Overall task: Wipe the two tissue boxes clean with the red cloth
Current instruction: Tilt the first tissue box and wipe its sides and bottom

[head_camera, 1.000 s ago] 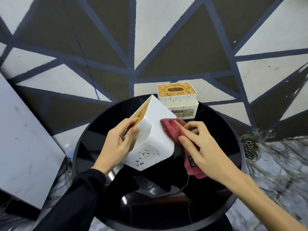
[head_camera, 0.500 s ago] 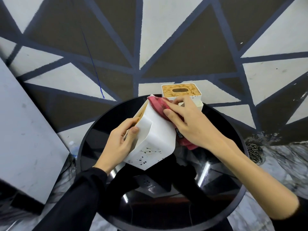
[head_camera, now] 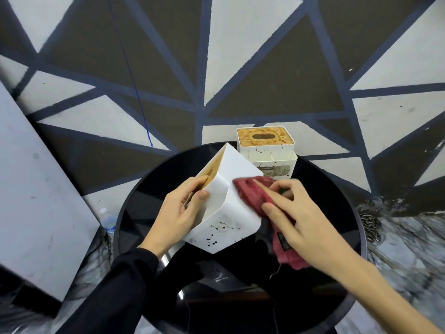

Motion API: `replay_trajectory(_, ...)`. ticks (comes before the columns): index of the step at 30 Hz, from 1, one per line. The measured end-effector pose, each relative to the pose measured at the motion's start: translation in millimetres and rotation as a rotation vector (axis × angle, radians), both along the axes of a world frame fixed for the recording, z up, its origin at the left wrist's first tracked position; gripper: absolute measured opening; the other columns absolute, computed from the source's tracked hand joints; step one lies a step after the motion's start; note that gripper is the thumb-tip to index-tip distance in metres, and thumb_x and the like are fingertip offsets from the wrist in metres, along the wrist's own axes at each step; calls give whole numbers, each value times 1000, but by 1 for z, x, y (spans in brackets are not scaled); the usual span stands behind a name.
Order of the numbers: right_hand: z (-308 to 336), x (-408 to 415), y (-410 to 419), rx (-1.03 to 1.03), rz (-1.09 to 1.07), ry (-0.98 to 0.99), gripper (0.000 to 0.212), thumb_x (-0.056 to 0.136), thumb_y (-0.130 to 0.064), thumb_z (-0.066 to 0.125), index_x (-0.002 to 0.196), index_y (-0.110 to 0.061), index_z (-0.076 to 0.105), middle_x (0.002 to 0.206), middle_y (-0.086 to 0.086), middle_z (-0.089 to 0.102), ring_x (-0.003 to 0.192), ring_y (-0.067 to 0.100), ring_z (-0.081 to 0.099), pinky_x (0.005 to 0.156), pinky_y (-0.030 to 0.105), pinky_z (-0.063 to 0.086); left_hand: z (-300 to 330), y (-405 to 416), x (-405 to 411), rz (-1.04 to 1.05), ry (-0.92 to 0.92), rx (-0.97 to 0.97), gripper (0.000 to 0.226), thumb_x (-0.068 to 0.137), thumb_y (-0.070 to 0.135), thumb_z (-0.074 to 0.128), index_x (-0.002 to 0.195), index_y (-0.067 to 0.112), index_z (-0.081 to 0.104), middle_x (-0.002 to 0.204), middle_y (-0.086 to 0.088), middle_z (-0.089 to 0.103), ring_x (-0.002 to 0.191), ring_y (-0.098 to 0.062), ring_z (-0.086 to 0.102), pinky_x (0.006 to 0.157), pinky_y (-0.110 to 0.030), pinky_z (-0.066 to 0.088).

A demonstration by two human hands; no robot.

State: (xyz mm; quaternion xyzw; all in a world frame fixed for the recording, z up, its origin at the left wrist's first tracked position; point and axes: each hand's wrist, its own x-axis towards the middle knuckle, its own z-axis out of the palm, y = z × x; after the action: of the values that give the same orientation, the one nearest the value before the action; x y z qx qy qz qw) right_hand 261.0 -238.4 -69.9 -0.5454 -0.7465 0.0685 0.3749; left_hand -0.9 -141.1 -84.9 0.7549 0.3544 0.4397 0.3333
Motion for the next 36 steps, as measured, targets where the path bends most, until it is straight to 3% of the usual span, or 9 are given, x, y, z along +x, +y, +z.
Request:
replay_trajectory(3,16,6,36,-76,-79,-19,61,100,-66,30,148,-37,55,124,-9,43,113,10,52,96,41,52,0,-1,0,6,-22,-24,60,100,66,51,134,19,68,125,-1,73,114,-21,70,95,-37,55)
replay_trajectory(6,38,2,69,-123,-72,2,49,104,-55,39,143,-34,60,117,-6,46,108,10,51,102,39,47,1,-3,-2,13,-25,-38,61,99,68,51,135,21,67,128,5,73,119,-15,69,94,-22,52)
replay_trajectory(13,43,-19,57,-54,-11,-42,50,104,-59,37,147,-42,55,122,-8,43,113,10,49,97,38,51,1,-4,-9,25,-13,-89,54,101,60,50,136,23,66,128,1,74,119,-20,70,100,-42,56)
replay_trajectory(18,18,-18,2,29,51,-26,49,106,-55,36,146,-36,57,125,-13,42,111,10,52,89,22,47,2,-3,-8,10,-2,-74,51,101,58,49,134,23,66,122,0,74,112,-19,71,94,-35,55)
replay_trajectory(22,-2,4,5,-3,-75,0,53,106,-57,33,144,-31,60,125,-14,44,107,8,53,82,28,49,5,-2,-3,11,35,-44,51,100,60,49,129,23,67,114,0,73,98,-22,69,83,-30,52)
replay_trajectory(25,1,15,31,-71,-136,45,62,99,-63,33,146,-31,59,124,-13,46,109,0,51,92,30,49,6,-2,-2,8,49,-46,51,99,62,49,128,24,68,117,1,73,100,-23,69,85,-38,53)
replay_trajectory(27,9,16,49,-85,-133,60,61,99,-63,34,144,-32,60,123,-11,48,111,3,52,99,30,46,7,-2,-4,13,52,-56,53,99,64,49,129,25,67,118,1,74,102,-24,70,87,-43,54)
replay_trajectory(32,28,5,70,-97,-86,17,50,102,-58,36,140,-36,62,114,-9,48,104,8,52,91,34,49,5,-6,-9,26,29,-96,50,99,62,49,131,28,67,118,-1,75,104,-30,71,91,-58,55)
replay_trajectory(36,31,-3,48,-49,-26,-13,57,99,-63,34,146,-39,57,119,-11,43,103,4,51,87,31,51,8,-5,-7,31,48,-81,49,100,63,49,130,28,67,118,-1,74,104,-32,70,90,-58,54)
